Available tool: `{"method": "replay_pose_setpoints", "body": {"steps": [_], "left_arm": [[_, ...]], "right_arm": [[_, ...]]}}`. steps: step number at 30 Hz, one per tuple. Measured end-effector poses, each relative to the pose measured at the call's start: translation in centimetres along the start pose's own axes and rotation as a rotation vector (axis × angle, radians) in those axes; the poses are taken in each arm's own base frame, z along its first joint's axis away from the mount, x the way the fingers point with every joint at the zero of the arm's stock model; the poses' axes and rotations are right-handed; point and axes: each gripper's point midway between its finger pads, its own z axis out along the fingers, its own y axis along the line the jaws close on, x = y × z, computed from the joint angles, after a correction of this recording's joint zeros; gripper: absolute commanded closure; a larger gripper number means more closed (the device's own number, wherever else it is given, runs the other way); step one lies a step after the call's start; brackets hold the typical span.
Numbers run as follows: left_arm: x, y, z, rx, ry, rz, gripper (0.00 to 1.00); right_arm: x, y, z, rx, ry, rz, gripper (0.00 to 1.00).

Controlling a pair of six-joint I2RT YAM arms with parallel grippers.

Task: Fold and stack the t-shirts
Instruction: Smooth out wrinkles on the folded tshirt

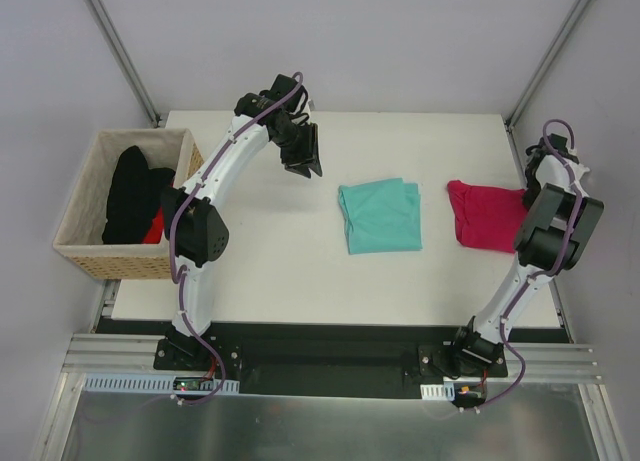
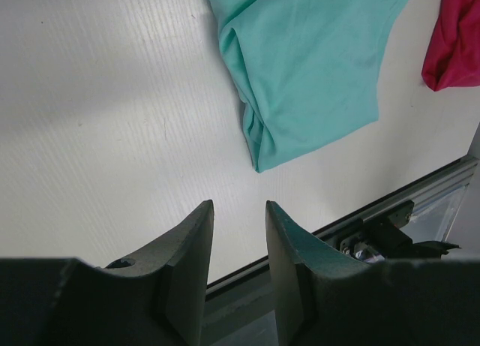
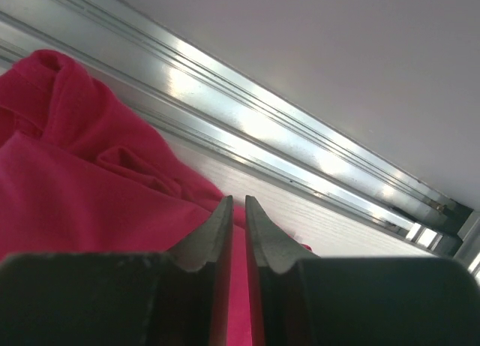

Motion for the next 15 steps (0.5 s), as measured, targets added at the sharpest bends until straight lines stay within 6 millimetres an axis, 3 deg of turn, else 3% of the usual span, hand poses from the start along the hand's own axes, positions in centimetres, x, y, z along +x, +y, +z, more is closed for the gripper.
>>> {"method": "replay_pose_setpoints", "body": {"steps": [7, 15], "left_arm": [[0.0, 0.0, 0.0, 0.0, 0.0, 0.0, 0.67], [0.0, 0.0, 0.0, -0.001, 0.0, 0.0, 0.67]], "right_arm": [[-1.0, -1.9, -1.5, 0.027, -0.065, 0.046, 0.87], [-1.6, -2.1, -1.8, 0.029, -0.091, 0.066, 0.88]]}}
